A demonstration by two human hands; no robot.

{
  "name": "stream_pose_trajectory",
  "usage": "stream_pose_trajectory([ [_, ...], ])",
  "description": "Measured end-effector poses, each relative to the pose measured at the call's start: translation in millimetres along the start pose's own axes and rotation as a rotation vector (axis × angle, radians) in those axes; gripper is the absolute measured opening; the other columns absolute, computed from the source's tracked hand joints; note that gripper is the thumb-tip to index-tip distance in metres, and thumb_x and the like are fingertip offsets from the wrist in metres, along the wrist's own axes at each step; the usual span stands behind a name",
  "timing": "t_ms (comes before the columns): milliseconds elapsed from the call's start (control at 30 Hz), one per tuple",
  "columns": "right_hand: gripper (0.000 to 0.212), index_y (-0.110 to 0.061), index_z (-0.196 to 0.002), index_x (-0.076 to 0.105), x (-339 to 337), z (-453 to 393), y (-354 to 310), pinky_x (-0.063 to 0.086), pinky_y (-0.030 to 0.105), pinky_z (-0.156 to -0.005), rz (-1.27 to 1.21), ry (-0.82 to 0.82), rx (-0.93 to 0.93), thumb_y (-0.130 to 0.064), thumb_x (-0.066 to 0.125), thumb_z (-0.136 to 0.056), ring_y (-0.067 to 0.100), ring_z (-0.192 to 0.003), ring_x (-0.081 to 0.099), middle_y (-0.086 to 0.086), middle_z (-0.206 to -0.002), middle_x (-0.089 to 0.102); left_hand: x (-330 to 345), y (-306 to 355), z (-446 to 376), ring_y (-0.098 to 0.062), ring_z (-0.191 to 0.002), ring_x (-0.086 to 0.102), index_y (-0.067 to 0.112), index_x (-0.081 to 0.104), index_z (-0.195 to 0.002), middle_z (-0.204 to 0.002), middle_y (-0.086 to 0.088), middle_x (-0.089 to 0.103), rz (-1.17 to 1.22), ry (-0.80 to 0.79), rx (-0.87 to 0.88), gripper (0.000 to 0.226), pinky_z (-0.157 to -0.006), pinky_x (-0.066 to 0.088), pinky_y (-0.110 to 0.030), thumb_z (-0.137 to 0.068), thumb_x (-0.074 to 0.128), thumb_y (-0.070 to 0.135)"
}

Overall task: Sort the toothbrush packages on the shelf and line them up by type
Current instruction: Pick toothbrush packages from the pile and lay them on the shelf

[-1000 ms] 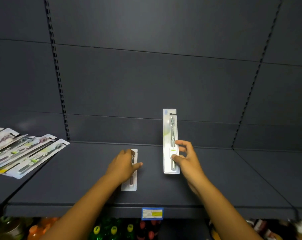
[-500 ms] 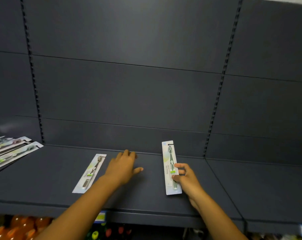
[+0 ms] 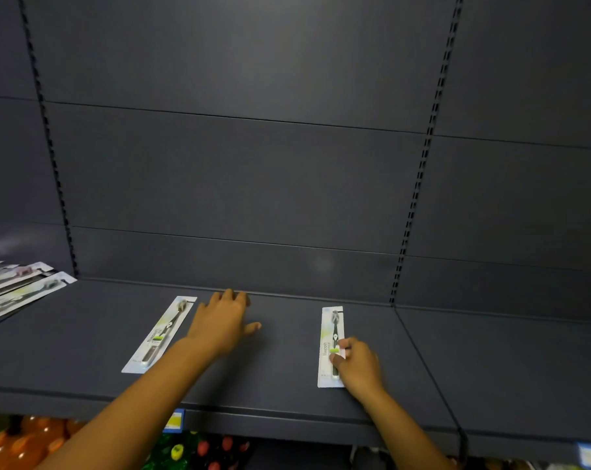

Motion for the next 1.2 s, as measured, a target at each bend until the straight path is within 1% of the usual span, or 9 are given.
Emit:
stream_pose_trajectory([
  [67, 0.031, -0.013, -0.123, 0.061, 1, 0, 1, 0.048, 0.035, -0.093, 0.129, 0.016, -0.032, -0.022, 0.062, -0.093, 0.029, -0.112, 0.056, 0.009, -0.124, 0.063, 0, 0, 3, -0.029, -0.133, 0.04, 0.022, 0.042, -0.137, -0.143, -0.007, 0.042, -0.005, 0.002, 0.001, 0.057, -0.109, 0.036, -0.047, -0.092, 0.051, 0.056],
  [133, 0.034, -0.016, -0.129, 0.058, 2, 4, -1, 0.042, 0.034, -0.101, 0.229, -0.009, -0.039, -0.026, 0.057, -0.096, 0.03, -0.12, 0.048, 0.011, -0.127, 0.057, 0, -1, 7, -0.03, -0.132, 0.04, 0.021, 0.042, -0.137, -0.142, -0.008, 0.042, -0.008, -0.001, 0.003, 0.057, -0.109, 0.037, -0.046, -0.093, 0.05, 0.055],
  [433, 0.038, -0.014, -0.131, 0.053, 0, 14, -10, 0.04, 0.036, -0.101, 0.275, 0.004, -0.066, -0.031, 0.055, -0.097, 0.032, -0.12, 0.045, 0.015, -0.128, 0.047, 0, -11, 34, -0.027, -0.128, 0.044, 0.022, 0.044, -0.135, -0.139, -0.007, 0.045, 0.02, 0.018, -0.008, 0.053, -0.105, 0.041, -0.04, -0.093, 0.05, 0.053],
  [533, 0.037, -0.013, -0.127, 0.051, 6, 24, -39, 0.038, 0.036, -0.102, 0.231, 0.058, -0.197, -0.029, 0.058, -0.094, 0.03, -0.123, 0.041, 0.012, -0.13, 0.045, 1, -25, 47, -0.026, -0.126, 0.046, 0.022, 0.044, -0.135, -0.138, -0.006, 0.047, 0.035, 0.008, -0.022, 0.052, -0.102, 0.043, -0.039, -0.093, 0.052, 0.052],
  [633, 0.046, -0.015, -0.131, 0.047, 29, 40, -82, 0.037, 0.036, -0.106, 0.34, -0.103, -0.389, -0.031, 0.062, -0.091, 0.027, -0.129, 0.039, 0.008, -0.133, 0.044, -1, -48, 58, -0.021, -0.12, 0.052, 0.023, 0.047, -0.132, -0.133, -0.003, 0.052, 0.103, -0.044, 0.012, 0.049, -0.098, 0.046, -0.037, -0.091, 0.057, 0.049],
  [700, 0.056, -0.016, -0.136, 0.043, 48, 53, -107, 0.037, 0.037, -0.107, 0.481, -0.248, -0.441, -0.036, 0.064, -0.088, 0.027, -0.131, 0.038, 0.007, -0.136, 0.042, -7, -68, 67, -0.017, -0.113, 0.055, 0.025, 0.049, -0.129, -0.127, 0.003, 0.056, 0.154, -0.069, 0.014, 0.046, -0.092, 0.048, -0.033, -0.09, 0.06, 0.046],
  [800, 0.067, -0.015, -0.137, 0.041, 77, 66, -141, 0.038, 0.04, -0.107, 0.625, -0.364, -0.449, -0.042, 0.069, -0.083, 0.029, -0.132, 0.037, 0.008, -0.139, 0.04, -19, -103, 79, -0.019, -0.113, 0.056, 0.027, 0.048, -0.13, -0.129, 0.004, 0.057, 0.117, -0.074, -0.026, 0.047, -0.088, 0.049, -0.035, -0.089, 0.061, 0.048],
  [933, 0.078, -0.012, -0.142, 0.036, 131, 94, -209, 0.036, 0.042, -0.11, 0.672, -0.389, -0.496, -0.045, 0.072, -0.081, 0.032, -0.135, 0.035, 0.012, -0.144, 0.037, -40, -183, 108, -0.026, -0.121, 0.05, 0.024, 0.044, -0.136, -0.136, -0.003, 0.05, 0.023, -0.078, -0.075, 0.055, -0.095, 0.048, -0.043, -0.09, 0.059, 0.051],
  [1200, 0.074, -0.015, -0.139, 0.038, 275, 162, -353, 0.041, 0.043, -0.103, 0.627, -0.448, -0.664, -0.047, 0.071, -0.082, 0.031, -0.129, 0.039, 0.011, -0.14, 0.04, -95, -395, 191, -0.025, -0.12, 0.051, 0.024, 0.046, -0.131, -0.133, -0.004, 0.051, -0.05, -0.008, -0.264, 0.055, -0.091, 0.05, -0.043, -0.087, 0.061, 0.053],
])
Point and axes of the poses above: each hand's wrist, its own z-axis away from the middle knuckle, its own x-axis out of the palm, y = z × x, the point moved 4 cm from there along -z, towards the middle knuckle
